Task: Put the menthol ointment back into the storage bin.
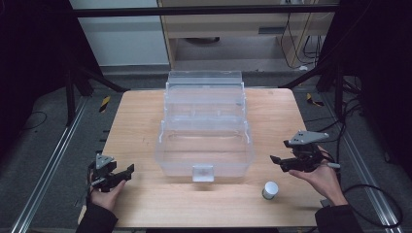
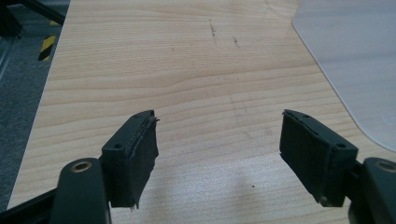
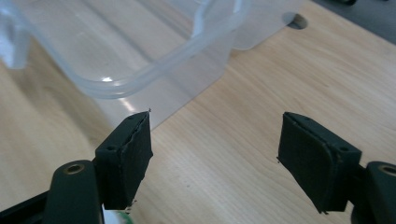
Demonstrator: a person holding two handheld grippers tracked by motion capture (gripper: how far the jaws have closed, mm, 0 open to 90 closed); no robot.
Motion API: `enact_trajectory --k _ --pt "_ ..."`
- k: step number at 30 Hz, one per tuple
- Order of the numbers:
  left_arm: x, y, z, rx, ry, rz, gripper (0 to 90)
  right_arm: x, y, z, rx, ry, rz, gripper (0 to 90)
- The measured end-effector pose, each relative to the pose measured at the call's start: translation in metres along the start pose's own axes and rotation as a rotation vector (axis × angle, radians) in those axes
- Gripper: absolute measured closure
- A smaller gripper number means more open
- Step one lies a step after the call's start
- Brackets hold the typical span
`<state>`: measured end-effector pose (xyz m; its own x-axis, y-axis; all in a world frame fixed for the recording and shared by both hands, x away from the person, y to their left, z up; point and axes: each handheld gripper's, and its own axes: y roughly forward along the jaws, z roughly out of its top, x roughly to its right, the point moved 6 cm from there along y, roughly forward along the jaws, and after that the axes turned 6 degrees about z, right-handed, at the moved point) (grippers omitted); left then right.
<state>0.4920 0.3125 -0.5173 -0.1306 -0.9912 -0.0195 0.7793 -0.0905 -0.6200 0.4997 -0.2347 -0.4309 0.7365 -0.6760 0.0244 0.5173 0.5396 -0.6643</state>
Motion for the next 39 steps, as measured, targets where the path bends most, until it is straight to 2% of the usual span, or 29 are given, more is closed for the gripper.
enact_trajectory --k 5,7,8,10,12,13,14,16,18,19,21,23,25,33,37,39 --pt "0.0 0.0 0.0 0.0 0.001 0.0 26.9 -0.007 -0.001 0.011 -0.073 -0.071 0.033 25.9" --pt "0.0 0.0 0.0 0.0 0.001 -0.002 27.0 -0.009 -0.001 0.012 -0.09 -0.082 0.047 26.0" --pt "0.001 0.0 0.0 0.0 0.003 -0.004 27.0 -0.013 0.0 0.014 -0.125 -0.107 0.072 26.4" --pt "0.001 0.001 0.0 0.0 0.007 -0.006 27.1 -0.018 0.0 0.016 -0.166 -0.154 0.09 27.1" --pt "0.0 0.001 0.0 0.0 0.007 -0.006 27.2 -0.023 0.001 0.017 -0.202 -0.189 0.121 27.3" --pt "0.0 0.001 0.0 0.0 0.007 -0.006 27.2 -0.023 0.001 0.017 -0.202 -0.189 0.121 27.3" --pt "0.0 0.001 0.0 0.0 0.006 -0.007 27.2 -0.027 0.002 0.016 -0.25 -0.225 0.152 27.1" --pt "0.0 0.001 0.0 -0.001 0.003 -0.008 27.3 -0.031 0.003 0.013 -0.315 -0.261 0.168 27.1" --pt "0.0 0.001 0.0 0.0 0.007 -0.009 27.3 -0.035 0.005 0.011 -0.357 -0.29 0.188 26.9" --pt "0.0 0.001 0.0 0.0 0.007 -0.009 27.3 -0.035 0.005 0.011 -0.357 -0.29 0.188 26.9" --pt "0.0 0.001 0.0 0.0 0.006 -0.012 27.4 -0.041 0.006 0.007 -0.406 -0.319 0.225 26.8" --pt "0.0 0.001 0.0 0.0 0.005 -0.012 27.4 -0.042 0.007 0.005 -0.416 -0.33 0.234 26.8" --pt "0.0 0.002 0.001 0.0 0.005 -0.012 27.4 -0.045 0.009 0.002 -0.448 -0.361 0.254 26.7" --pt "0.001 0.002 0.0 -0.001 0.007 -0.014 27.5 -0.052 0.012 -0.007 -0.52 -0.401 0.305 27.2" --pt "0.001 0.002 0.0 -0.001 0.01 -0.014 27.6 -0.054 0.012 -0.011 -0.539 -0.434 0.323 29.8" --pt "0.001 0.002 0.0 -0.001 0.011 -0.014 27.6 -0.054 0.013 -0.013 -0.546 -0.435 0.329 30.3"
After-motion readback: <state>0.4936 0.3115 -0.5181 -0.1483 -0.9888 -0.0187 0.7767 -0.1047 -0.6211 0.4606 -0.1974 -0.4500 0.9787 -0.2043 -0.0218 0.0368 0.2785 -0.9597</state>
